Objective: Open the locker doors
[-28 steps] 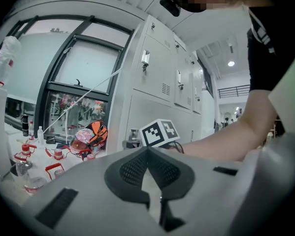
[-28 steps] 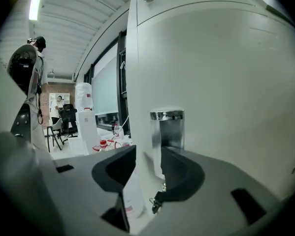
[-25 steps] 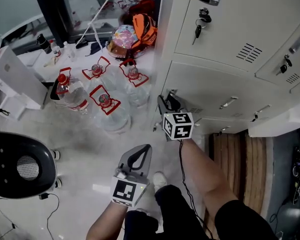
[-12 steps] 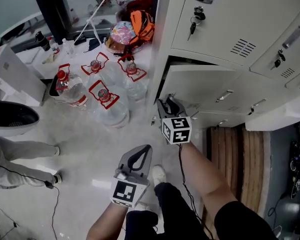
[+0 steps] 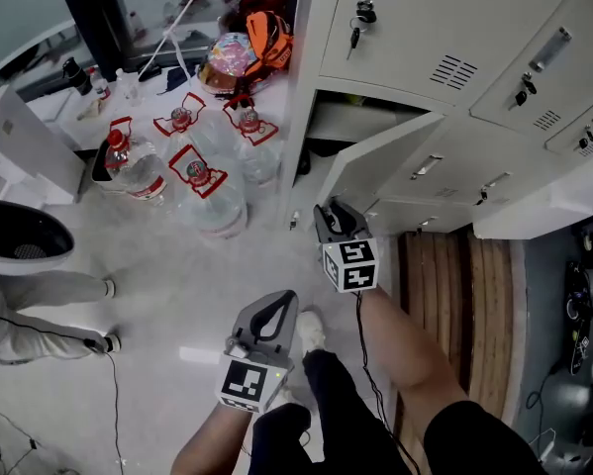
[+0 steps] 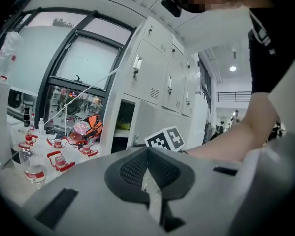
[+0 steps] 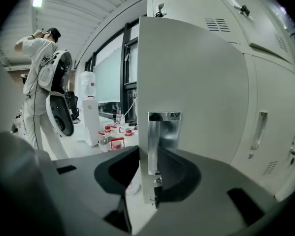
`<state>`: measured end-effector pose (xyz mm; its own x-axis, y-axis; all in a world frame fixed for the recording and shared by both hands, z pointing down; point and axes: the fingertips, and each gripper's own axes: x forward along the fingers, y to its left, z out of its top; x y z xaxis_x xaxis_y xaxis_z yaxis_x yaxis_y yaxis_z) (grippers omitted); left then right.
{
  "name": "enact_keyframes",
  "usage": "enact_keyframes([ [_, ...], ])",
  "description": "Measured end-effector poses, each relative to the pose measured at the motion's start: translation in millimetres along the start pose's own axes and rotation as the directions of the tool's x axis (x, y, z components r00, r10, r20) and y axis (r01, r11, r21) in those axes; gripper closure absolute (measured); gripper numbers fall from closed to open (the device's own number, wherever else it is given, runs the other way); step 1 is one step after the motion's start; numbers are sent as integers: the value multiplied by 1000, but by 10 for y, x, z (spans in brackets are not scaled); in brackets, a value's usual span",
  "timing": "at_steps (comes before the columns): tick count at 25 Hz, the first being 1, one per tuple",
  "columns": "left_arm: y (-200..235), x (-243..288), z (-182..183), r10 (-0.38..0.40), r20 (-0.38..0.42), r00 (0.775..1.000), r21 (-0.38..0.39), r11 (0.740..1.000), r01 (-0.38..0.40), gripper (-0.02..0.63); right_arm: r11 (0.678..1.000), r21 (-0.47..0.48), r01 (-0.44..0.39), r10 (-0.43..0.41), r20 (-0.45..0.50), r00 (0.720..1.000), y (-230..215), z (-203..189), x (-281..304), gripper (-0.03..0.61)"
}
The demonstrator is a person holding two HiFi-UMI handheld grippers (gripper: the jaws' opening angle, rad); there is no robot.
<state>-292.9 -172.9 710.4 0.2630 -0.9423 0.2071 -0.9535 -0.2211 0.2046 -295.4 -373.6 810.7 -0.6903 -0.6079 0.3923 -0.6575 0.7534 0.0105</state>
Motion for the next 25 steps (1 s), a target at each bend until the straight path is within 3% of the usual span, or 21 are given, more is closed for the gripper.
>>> enact_keyframes([
  [12,-502,-212,-70,-53,-27,998,0,999,53,611,998,4,55,-55,-35,998,-163,-310,-679,456],
  [25,-1037,-466,27,-134,-57,989,5,991,134,611,973,93,209,-195,-148,970,-670,-692,-1519,479],
])
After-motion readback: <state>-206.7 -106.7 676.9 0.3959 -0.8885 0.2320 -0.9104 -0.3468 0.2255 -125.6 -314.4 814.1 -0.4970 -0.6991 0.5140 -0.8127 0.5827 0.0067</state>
